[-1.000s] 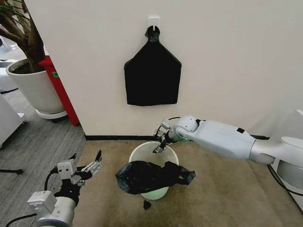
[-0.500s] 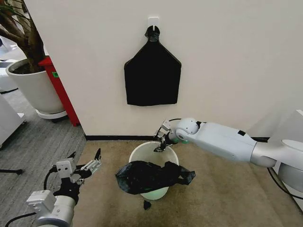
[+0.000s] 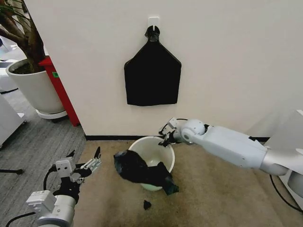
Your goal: Place the garbage bag over the trash bin.
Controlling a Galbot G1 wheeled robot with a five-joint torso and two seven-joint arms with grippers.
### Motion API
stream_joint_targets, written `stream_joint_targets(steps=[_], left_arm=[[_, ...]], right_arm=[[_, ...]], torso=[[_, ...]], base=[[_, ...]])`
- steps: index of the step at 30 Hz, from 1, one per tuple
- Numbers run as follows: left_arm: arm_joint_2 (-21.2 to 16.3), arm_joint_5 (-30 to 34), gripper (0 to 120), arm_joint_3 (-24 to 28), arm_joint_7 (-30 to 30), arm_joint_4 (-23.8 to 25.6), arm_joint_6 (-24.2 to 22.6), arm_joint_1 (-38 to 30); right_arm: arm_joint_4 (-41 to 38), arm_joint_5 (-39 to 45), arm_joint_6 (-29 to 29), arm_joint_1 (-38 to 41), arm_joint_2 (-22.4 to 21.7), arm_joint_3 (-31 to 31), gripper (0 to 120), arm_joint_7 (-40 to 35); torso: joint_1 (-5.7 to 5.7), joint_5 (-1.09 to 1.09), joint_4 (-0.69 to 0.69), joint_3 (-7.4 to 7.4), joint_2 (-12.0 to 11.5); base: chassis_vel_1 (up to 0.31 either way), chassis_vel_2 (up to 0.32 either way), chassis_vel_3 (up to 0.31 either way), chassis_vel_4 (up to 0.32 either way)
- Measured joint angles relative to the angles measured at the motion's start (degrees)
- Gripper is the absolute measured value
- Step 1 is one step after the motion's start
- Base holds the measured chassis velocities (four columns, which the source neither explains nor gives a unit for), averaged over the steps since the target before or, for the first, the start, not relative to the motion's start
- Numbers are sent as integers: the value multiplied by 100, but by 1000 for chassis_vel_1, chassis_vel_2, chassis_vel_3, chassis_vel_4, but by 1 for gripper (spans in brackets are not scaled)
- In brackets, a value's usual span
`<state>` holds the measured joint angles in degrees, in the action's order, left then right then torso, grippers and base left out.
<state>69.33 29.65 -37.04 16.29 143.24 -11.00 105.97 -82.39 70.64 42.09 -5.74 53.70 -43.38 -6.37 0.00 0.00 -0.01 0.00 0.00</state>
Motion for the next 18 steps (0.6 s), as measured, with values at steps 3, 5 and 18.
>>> stream_joint_targets(steps=[3, 5, 18], left_arm=[[-32, 12, 100, 20, 3, 0, 9, -30], [-44, 15, 100, 27, 3, 0, 11, -36], [-132, 48, 100, 94, 11, 0, 97, -88]], right_arm=[[-376, 787, 0, -268, -103, 421, 0, -1125], [-503, 1063, -2, -367, -121, 580, 0, -1550], [-1987, 3880, -598, -1996, 75, 2679, 0, -6117]], torso=[[0, 1, 1, 0, 1], [0, 1, 1, 0, 1], [0, 1, 2, -1, 1]], base=[[0, 0, 0, 0], [0, 0, 0, 0], [0, 0, 0, 0]])
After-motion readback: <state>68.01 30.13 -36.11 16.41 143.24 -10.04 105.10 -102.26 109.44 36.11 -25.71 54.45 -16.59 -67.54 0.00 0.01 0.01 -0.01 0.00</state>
